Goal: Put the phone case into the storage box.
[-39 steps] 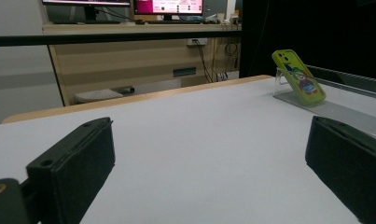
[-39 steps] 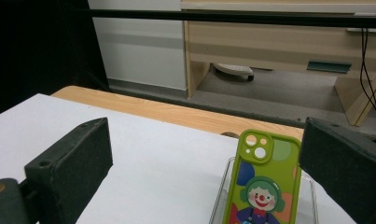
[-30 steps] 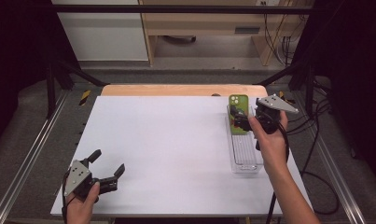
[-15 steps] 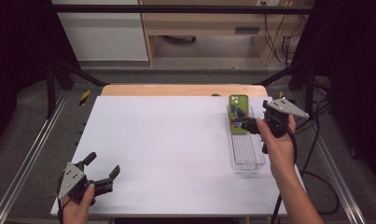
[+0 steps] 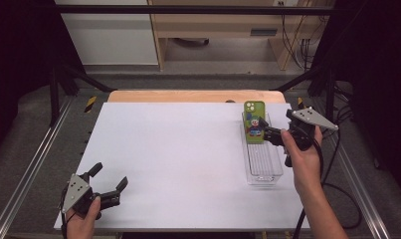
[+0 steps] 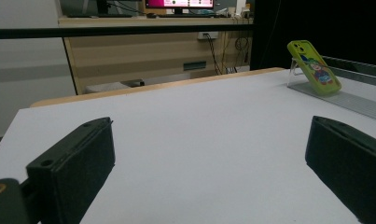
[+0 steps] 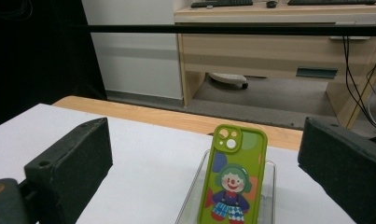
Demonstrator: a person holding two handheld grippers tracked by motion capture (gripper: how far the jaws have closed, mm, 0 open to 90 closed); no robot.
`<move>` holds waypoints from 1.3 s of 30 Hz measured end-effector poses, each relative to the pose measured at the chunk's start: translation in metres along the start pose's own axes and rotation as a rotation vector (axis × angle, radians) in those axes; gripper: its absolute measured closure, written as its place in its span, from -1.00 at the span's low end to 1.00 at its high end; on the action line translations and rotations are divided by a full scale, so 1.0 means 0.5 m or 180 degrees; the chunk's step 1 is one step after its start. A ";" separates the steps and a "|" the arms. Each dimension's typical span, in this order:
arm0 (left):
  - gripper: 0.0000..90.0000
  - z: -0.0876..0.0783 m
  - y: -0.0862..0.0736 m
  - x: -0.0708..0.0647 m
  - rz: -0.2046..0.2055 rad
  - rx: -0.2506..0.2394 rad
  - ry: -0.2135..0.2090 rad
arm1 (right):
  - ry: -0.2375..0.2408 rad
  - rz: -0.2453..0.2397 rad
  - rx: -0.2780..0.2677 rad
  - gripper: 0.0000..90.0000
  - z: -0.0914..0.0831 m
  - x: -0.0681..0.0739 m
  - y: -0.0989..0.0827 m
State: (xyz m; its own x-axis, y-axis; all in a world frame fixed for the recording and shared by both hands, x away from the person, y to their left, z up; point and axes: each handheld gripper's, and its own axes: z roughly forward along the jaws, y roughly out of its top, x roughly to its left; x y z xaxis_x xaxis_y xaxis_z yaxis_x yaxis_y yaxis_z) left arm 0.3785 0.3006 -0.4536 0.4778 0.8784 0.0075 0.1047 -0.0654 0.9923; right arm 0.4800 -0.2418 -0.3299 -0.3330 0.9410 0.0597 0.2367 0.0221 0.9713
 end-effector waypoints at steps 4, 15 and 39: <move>-0.98 0.000 0.000 -0.001 0.0011 0.0003 -0.0003 | -0.0007 0.0012 -0.0001 -0.92 -0.007 -0.006 -0.005; -0.98 -0.002 0.000 -0.001 0.0023 0.0003 -0.0005 | -0.0039 0.0030 -0.0024 -0.92 -0.032 -0.024 -0.016; -0.98 -0.003 0.000 -0.001 0.0042 -0.0002 -0.0017 | -0.0067 0.0089 -0.0188 -0.91 -0.089 -0.060 -0.064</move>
State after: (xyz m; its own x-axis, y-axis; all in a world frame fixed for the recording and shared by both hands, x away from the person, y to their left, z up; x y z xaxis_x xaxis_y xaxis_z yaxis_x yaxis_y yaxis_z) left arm 0.3771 0.3008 -0.4535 0.4839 0.8749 0.0198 0.0979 -0.0766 0.9922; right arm 0.4418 -0.2857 -0.3526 -0.3076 0.9479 0.0828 0.1911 -0.0237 0.9813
